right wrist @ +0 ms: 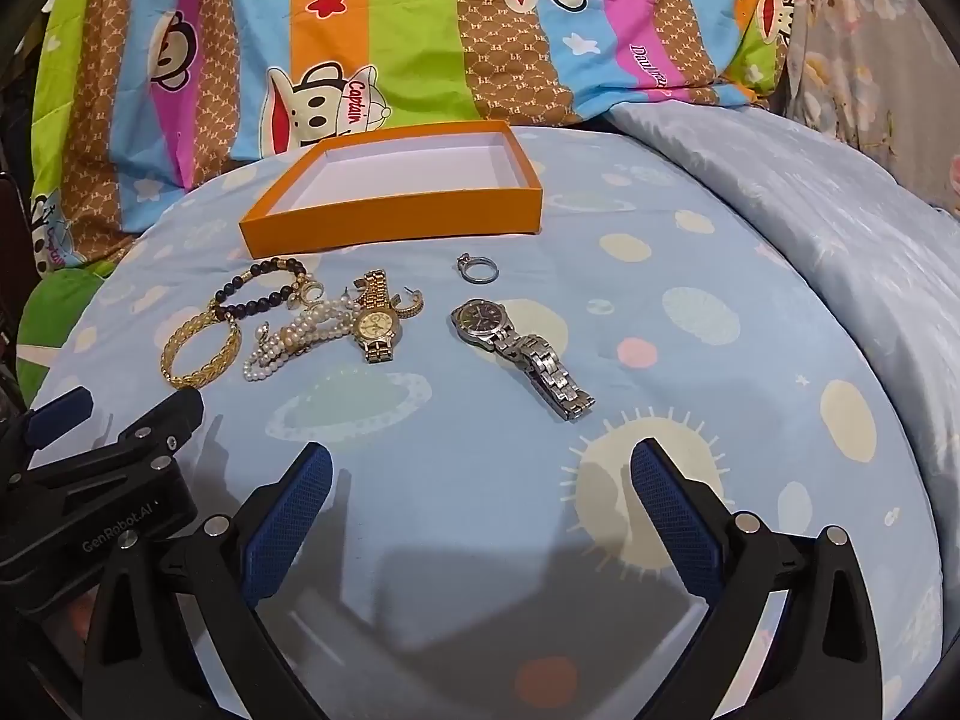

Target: Organize jewelry

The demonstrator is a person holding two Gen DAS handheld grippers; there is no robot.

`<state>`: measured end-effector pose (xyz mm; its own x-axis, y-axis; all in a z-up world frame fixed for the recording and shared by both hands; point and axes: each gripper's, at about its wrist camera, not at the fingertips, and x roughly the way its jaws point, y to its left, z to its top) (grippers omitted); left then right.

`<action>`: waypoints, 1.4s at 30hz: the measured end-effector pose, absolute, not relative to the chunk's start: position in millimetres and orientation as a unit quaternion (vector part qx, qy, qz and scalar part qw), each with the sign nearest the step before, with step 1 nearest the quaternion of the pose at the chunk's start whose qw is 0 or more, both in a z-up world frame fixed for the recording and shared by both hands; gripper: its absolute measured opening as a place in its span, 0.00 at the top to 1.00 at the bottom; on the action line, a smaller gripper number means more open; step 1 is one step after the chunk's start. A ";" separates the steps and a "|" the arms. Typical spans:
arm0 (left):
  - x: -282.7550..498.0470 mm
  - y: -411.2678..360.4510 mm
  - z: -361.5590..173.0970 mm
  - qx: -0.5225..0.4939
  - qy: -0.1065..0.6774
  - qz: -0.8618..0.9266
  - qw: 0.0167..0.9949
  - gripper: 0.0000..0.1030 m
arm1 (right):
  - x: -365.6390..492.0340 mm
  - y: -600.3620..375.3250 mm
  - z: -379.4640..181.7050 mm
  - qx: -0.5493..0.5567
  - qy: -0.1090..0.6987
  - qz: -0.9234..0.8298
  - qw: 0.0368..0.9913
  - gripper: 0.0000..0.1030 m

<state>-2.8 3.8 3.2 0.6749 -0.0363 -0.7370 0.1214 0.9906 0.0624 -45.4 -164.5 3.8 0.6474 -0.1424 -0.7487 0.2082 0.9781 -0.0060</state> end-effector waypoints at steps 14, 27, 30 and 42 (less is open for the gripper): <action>-4.6 1.9 6.6 0.056 0.395 -0.041 0.916 0.07 | -46.5 -166.3 3.0 0.047 0.406 -0.099 0.907 0.05; -5.5 1.2 7.0 0.057 0.393 -0.037 0.917 0.07 | -45.5 -166.2 2.3 0.046 0.408 -0.097 0.906 0.05; -5.1 0.4 6.6 0.059 0.395 -0.033 0.916 0.07 | -45.4 -165.4 2.3 0.044 0.409 -0.096 0.906 0.05; -2.8 1.6 4.6 0.056 0.400 -0.034 0.914 0.07 | -44.8 -165.6 1.8 0.044 0.410 -0.093 0.906 0.05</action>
